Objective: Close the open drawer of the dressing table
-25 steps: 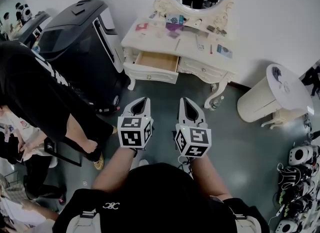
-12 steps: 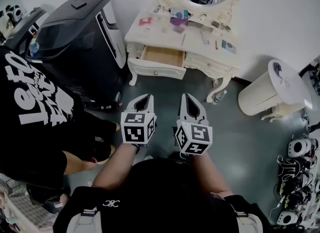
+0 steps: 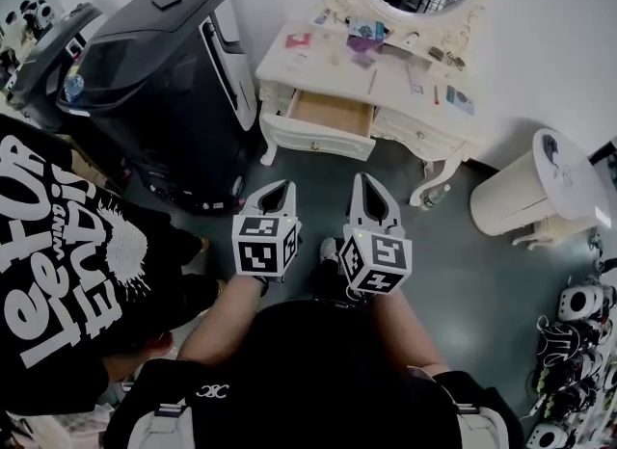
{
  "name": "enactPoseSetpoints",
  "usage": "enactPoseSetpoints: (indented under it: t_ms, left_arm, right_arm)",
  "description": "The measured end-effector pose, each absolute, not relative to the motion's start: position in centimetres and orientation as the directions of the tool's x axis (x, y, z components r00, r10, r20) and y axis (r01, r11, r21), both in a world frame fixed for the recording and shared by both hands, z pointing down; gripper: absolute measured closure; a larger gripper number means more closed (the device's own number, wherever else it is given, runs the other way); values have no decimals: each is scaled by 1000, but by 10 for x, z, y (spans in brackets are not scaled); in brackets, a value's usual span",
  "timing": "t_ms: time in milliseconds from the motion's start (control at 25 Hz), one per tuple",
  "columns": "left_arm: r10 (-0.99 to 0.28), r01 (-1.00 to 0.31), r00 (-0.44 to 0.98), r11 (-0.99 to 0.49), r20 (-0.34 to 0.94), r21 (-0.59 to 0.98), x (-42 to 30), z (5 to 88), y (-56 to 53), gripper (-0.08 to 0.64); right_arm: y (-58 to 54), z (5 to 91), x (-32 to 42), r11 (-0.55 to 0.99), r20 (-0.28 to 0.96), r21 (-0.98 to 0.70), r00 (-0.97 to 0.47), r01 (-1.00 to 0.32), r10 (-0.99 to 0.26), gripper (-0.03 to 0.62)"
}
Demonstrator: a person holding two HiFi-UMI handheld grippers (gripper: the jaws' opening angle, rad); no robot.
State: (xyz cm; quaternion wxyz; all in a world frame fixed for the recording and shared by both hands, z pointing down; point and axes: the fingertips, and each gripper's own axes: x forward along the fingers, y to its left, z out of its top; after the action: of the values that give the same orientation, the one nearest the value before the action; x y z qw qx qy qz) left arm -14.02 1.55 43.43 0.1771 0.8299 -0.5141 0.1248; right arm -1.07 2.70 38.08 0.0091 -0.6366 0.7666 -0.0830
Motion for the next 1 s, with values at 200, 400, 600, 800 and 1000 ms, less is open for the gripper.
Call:
enactPoseSetpoints:
  t_ms: [200, 400, 600, 800, 1000]
  left_arm:
    - [-816, -904, 426, -403, 391, 143, -137, 434, -19, 554]
    - [-812, -907, 419, -400, 407, 136, -132, 437, -55, 554]
    - [-804, -905, 421, -400, 420, 143, -123, 440, -86, 554]
    - [-783, -904, 423, -401, 456, 149, -113, 452, -111, 554]
    - [-769, -911, 407, -383, 493, 153, -104, 468, -133, 554]
  right_arm:
    - [-15, 379, -6, 189, 76, -159, -203, -969, -976, 584]
    - [-55, 381, 4, 186, 78, -173, -202, -967, -976, 584]
    - [-87, 380, 11, 191, 91, -171, -209, -967, -974, 584]
    - [-113, 386, 19, 196, 121, -169, -218, -966, -969, 584]
    - [-138, 393, 32, 205, 147, -174, -231, -963, -962, 584]
